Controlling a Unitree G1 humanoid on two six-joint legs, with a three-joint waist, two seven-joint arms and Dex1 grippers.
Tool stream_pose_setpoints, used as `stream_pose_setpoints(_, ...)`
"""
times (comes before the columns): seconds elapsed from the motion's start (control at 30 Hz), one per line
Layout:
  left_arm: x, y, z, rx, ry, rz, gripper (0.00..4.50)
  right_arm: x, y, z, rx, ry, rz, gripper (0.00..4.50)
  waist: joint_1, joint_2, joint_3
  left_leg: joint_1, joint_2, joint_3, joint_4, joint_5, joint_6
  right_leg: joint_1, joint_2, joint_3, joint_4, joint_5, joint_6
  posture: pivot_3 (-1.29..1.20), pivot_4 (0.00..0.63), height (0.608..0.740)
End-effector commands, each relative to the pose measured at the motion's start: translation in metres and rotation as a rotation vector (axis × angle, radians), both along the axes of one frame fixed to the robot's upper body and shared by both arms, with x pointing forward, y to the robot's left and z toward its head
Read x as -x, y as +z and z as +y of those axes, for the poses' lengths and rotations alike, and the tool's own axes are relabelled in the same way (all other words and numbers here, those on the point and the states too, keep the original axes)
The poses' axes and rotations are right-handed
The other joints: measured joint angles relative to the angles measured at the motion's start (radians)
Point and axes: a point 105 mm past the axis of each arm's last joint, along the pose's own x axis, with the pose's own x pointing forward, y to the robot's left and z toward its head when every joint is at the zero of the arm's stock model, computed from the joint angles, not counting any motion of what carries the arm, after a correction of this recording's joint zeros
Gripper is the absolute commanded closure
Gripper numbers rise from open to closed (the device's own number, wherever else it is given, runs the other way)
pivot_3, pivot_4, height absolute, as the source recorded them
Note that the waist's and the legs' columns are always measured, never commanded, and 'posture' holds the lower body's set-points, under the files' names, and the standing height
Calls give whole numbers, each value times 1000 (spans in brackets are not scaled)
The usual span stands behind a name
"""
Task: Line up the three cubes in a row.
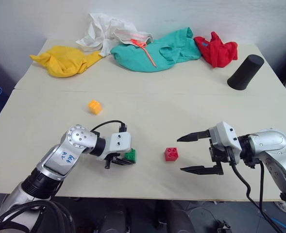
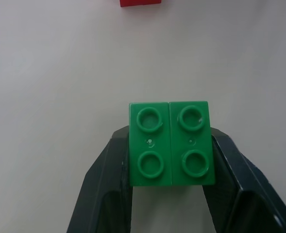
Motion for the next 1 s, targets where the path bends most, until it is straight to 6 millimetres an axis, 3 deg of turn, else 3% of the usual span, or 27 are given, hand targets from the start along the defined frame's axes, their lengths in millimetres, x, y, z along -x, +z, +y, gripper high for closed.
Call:
stream_pose_setpoints(0.03,-3,4,-3,3,11,-22,2242,1,6,5,-20,17,-30,0,2,0,0,0,0,0,0,0,0,0,0,0,0,0,0,0,150,740)
stream_pose_setpoints(0.2,0,7,-1,18,16,-9,725,-1,6,4,-20,18,-32,0,3,0,0,0,0,0,0,0,0,0,0,0,0,0,0,0,150,740)
stream_pose_setpoints(0.3,1,10,11,9,42,-18,20,-3,6,4,-24,18,-32,0,0,0,0,0,0,0,0,0,0,0,0,0,0,0,0,0,150,740)
stream_pose_setpoints(0.57,9,27,73,1,208,-38,20,-9,7,3,-25,24,-38,0,-7,0,0,0,1,0,0,0,0,0,-1,0,0,0,0,0,150,740)
stream_pose_setpoints(0.7,15,37,110,68,376,-15,20,-12,12,4,-51,19,-33,0,-9,0,0,-1,1,-1,0,0,0,0,-2,0,0,0,0,0,150,740)
stream_pose_setpoints(0.83,-3,49,164,221,783,-136,20,-18,25,1,-122,-11,-6,0,-6,0,0,0,1,-1,0,0,0,0,-3,0,-1,0,0,0,150,740)
stream_pose_setpoints(1.0,-18,46,169,303,921,-215,20,-23,37,3,-171,-32,-7,0,-2,0,0,0,0,-2,0,0,0,1,-3,-1,1,0,0,0,150,740)
